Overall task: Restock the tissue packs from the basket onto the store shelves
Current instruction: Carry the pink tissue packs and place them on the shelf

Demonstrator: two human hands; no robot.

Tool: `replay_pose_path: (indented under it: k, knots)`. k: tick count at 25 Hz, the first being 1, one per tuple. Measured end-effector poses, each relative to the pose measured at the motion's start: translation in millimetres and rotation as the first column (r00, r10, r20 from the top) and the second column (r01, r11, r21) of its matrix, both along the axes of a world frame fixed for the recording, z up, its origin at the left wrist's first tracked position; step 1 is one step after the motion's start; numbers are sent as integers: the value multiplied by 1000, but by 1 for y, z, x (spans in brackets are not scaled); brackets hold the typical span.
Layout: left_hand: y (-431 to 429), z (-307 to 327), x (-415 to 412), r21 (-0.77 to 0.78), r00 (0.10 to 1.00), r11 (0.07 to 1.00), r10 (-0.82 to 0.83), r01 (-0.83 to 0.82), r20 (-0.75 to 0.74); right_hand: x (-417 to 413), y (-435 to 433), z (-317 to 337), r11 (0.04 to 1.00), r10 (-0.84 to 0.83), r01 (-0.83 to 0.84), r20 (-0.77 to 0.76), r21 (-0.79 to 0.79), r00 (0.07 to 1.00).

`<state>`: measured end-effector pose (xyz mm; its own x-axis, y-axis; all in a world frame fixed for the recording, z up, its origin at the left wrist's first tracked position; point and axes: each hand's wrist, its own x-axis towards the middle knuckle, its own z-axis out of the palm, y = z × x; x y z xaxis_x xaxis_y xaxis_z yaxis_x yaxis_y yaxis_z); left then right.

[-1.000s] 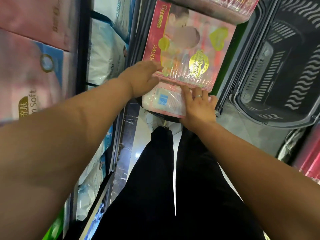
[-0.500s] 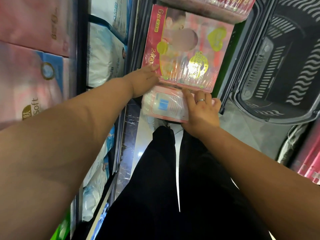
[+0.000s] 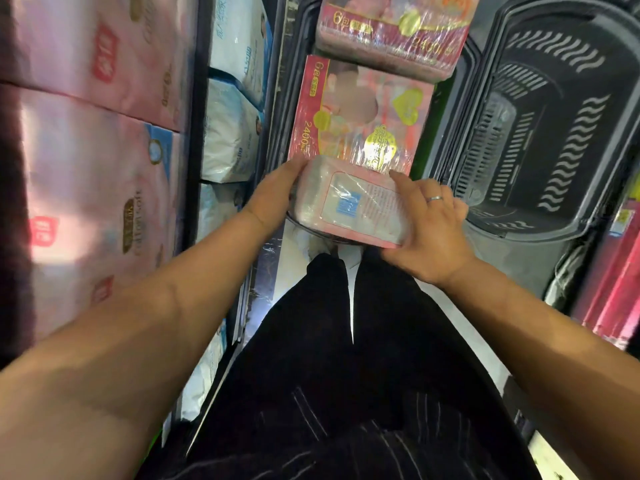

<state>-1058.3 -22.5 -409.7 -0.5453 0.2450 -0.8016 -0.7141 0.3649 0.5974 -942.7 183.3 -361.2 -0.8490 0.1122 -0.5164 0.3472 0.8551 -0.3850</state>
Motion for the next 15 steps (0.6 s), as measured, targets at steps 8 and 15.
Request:
replay_pose_path:
  k: [8,15]
  knots:
    - [-15,78,3,-34,915,960,-276,278,-295,-29,39,79,874,-226,266,144,-406,963]
    - [-8,162,-10,-44,885,955,-289,294,-365,-77,61,147,802,80,57,203,-594,976]
